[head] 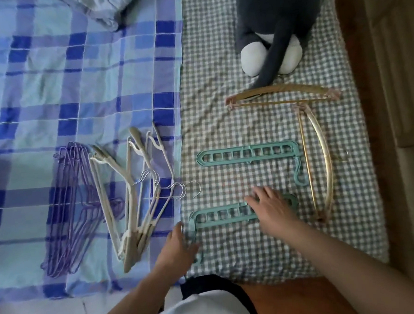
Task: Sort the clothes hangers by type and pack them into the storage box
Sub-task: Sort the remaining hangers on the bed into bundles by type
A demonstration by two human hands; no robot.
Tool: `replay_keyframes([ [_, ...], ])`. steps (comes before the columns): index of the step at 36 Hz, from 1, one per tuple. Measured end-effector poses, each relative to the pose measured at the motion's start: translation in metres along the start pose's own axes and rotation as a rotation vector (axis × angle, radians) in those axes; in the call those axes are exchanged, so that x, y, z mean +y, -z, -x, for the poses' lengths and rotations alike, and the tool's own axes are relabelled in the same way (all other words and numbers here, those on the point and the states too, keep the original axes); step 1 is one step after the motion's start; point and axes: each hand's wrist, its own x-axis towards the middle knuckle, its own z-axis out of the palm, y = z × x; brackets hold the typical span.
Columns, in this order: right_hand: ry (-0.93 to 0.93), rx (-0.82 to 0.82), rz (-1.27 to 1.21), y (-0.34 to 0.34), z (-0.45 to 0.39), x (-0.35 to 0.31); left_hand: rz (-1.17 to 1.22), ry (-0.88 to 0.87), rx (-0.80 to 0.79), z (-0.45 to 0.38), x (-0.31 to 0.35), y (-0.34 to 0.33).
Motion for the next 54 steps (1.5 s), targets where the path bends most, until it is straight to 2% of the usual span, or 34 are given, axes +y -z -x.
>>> replay_keyframes([
  [3, 0.006, -0.121, -0.1, 0.017, -0.005, 0.003, -0.004, 0.009, 0.086, -0.013, 0.005, -0.018],
  [4, -0.01, -0.095, -0.16, 0.023, -0.012, 0.004, -0.024, 0.0, 0.117, -0.014, 0.009, -0.02],
  [6, -0.062, 0.062, -0.235, 0.038, -0.035, 0.011, -0.109, -0.034, 0.164, -0.021, 0.014, -0.024],
  [9, -0.16, 0.239, -0.129, 0.06, -0.082, 0.037, -0.296, -0.16, 0.187, -0.029, 0.019, -0.025],
  [11, -0.224, 0.201, -0.039, 0.066, -0.107, 0.059, -0.445, -0.219, 0.167, -0.029, 0.021, -0.024],
  [13, -0.266, 0.134, 0.028, 0.065, -0.116, 0.074, -0.5, -0.207, 0.13, -0.026, 0.021, -0.018],
  [17, -0.204, 0.133, 0.054, 0.072, -0.103, 0.076, -0.288, -0.138, -0.001, -0.015, 0.012, 0.006],
  [20, -0.172, 0.098, -0.076, 0.08, -0.081, 0.067, -0.213, -0.122, -0.048, 0.001, 0.001, 0.026],
  [24, -0.301, 0.245, -0.392, 0.076, -0.043, 0.057, -0.145, -0.08, 0.022, 0.032, -0.004, 0.043],
  [27, -0.4, 0.227, -0.579, 0.063, -0.027, 0.045, -0.119, -0.06, 0.054, 0.045, 0.003, 0.042],
  [31, -0.5, 0.121, -0.628, 0.032, -0.017, 0.03, 0.013, 0.017, 0.109, 0.043, 0.024, 0.027],
  [38, -0.701, 0.214, -0.81, -0.003, -0.012, 0.002, 0.241, 0.05, 0.228, 0.025, 0.066, -0.006],
  [41, -0.711, 0.233, -0.889, -0.002, -0.018, -0.011, 0.339, 0.075, 0.26, 0.007, 0.093, -0.02],
  [45, -0.591, 0.153, -0.994, 0.003, -0.019, -0.029, 0.216, 0.158, 0.115, -0.015, 0.119, -0.028],
  [48, -0.575, 0.147, -1.017, -0.001, -0.017, -0.035, 0.12, 0.184, 0.037, -0.02, 0.124, -0.026],
  [51, -0.597, 0.191, -1.05, -0.001, -0.018, -0.037, -0.015, 0.138, 0.106, -0.014, 0.118, -0.022],
  [54, -0.606, 0.307, -1.101, -0.004, -0.02, -0.032, -0.081, -0.056, 0.181, 0.0, 0.113, -0.023],
])
